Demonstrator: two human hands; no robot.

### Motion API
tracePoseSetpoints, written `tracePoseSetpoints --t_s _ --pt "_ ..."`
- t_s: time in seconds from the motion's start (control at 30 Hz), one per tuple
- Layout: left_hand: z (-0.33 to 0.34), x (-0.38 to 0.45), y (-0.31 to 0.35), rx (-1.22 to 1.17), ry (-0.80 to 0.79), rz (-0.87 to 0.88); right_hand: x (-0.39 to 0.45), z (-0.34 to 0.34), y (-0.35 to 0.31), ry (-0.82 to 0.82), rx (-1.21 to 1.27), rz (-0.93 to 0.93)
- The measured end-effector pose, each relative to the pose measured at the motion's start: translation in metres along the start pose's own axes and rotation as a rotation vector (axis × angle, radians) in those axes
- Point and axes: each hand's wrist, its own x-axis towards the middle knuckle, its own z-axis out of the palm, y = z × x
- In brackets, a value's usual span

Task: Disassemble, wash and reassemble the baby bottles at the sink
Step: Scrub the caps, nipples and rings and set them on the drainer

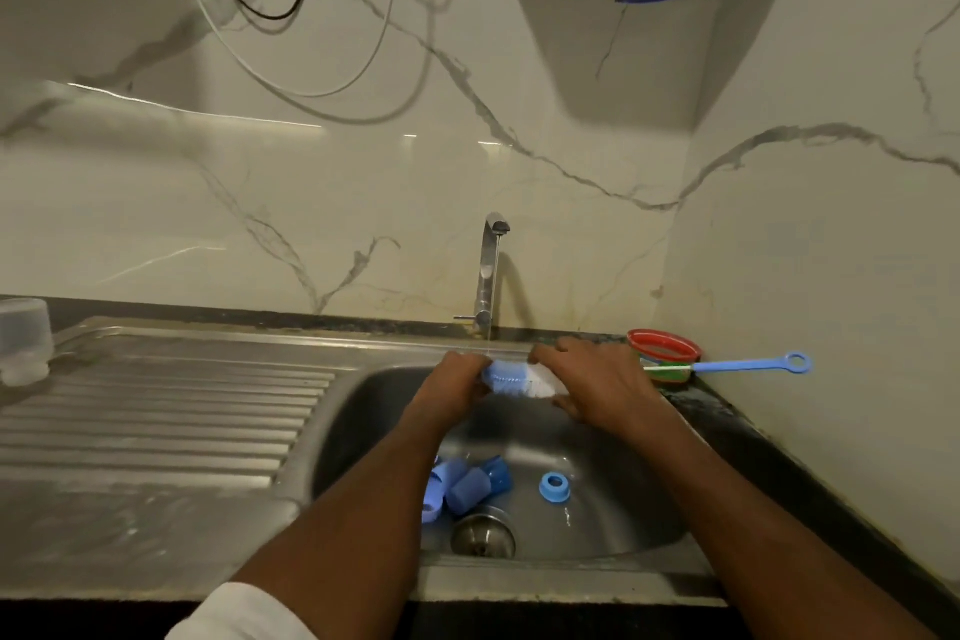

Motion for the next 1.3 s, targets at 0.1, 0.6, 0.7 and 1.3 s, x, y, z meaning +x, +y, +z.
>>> tracePoseSetpoints --t_s 0.1,0.6,0.7,1.3 --pt "-0.007 -0.001 -0.005 0.030 0.008 -0.040 0.004 0.000 -0.018 0.081 -0.198 -0.093" --pt "-0.005 -0.008 0.009 -0.057 0.078 0.115 -0.002 0.014 0.007 -0.006 0.413 0.268" --pt "-0.005 -0.009 0.004 -0.165 0.041 0.024 -0.002 0.008 0.003 0.044 0.165 0.037" --pt "0.000 0.001 0.021 0.007 -0.019 -0.056 -0.005 0.007 -0.011 -0.154 0.303 0.292"
